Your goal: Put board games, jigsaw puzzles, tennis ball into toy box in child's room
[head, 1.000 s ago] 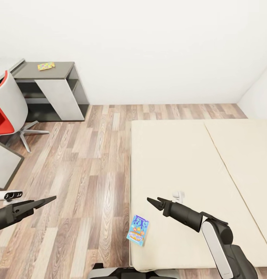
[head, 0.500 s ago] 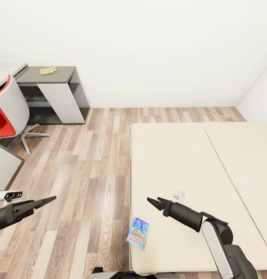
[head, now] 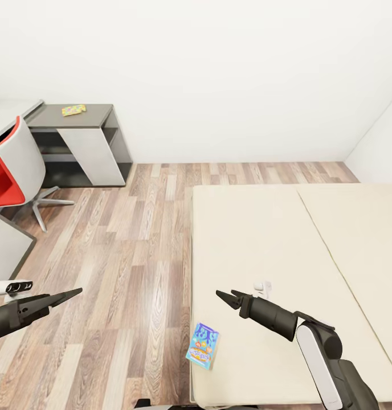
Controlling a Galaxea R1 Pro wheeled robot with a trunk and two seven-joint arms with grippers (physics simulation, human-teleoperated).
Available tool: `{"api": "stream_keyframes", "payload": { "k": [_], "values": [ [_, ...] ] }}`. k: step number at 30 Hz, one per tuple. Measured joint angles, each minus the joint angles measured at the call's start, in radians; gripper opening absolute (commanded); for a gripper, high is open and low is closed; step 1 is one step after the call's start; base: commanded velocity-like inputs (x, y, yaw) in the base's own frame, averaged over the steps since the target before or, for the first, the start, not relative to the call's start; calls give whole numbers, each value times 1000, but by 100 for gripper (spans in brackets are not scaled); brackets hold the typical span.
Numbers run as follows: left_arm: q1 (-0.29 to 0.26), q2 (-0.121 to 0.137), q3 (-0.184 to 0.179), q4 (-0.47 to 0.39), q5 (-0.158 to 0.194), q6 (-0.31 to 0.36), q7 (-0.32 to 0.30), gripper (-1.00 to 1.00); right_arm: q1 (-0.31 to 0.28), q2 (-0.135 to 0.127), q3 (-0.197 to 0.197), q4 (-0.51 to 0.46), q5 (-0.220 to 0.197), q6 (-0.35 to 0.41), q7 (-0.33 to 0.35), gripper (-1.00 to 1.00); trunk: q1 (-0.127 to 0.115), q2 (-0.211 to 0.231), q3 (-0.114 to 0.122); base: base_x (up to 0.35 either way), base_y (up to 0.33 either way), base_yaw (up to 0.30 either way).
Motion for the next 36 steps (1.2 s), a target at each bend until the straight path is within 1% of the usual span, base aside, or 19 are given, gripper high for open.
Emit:
{"api": "stream_keyframes", "payload": {
  "k": [26,29,31,36],
  "values": [
    [0,0,0,13,-1,0,0,100,0,-1,0,0,0,0,1,100,0,0,43,0,0,0],
    [0,0,0,16,-9,0,0,100,0,-2,0,0,0,0,1,100,0,0,48,0,0,0],
    [0,0,0,18,-23,0,0,100,0,-2,0,0,0,0,2,100,0,0,52,0,0,0],
    [-1,-1,2,20,-45,0,0,100,0,-2,0,0,0,0,2,100,0,0,60,0,0,0]
  ]
}}
